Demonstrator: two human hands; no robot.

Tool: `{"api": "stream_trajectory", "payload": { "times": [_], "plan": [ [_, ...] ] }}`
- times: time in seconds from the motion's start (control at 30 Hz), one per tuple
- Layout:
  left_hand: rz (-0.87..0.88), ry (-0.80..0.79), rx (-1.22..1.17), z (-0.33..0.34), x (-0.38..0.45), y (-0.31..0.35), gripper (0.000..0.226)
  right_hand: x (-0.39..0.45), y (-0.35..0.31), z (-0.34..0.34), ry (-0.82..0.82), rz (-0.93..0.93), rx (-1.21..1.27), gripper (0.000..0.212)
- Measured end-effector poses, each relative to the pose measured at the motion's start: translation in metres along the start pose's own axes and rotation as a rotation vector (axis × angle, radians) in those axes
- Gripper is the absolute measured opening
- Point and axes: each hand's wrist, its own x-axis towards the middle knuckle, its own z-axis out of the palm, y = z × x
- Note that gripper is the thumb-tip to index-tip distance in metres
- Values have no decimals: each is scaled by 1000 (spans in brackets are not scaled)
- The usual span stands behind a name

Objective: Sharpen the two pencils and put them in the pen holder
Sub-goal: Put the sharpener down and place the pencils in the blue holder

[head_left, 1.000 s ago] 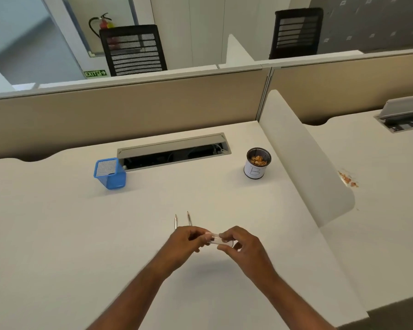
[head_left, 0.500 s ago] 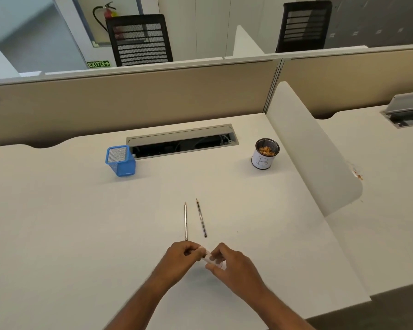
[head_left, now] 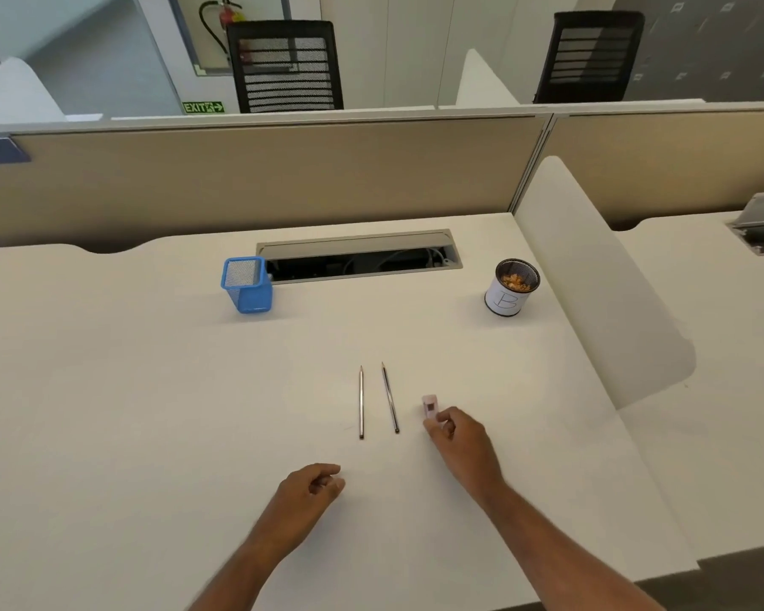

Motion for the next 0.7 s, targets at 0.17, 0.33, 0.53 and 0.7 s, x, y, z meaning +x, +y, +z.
{"api": "stream_trajectory", "payload": {
  "times": [0.17,0.33,0.53,0.7],
  "plan": [
    [-5,55,-46,-19,-2,-7,22,30,-2,-10,68,-41,-156,23],
    [11,119,-60,-36,2,-4,19,48,-4,-10,86,-57,-230,29],
    [49,228,28,-50,11,-1,17,50,-11,-12,49,-67,-190,36],
    [153,305,206,-60,25,-11,24,42,11,-17,85,-37,-151,34]
  ]
}}
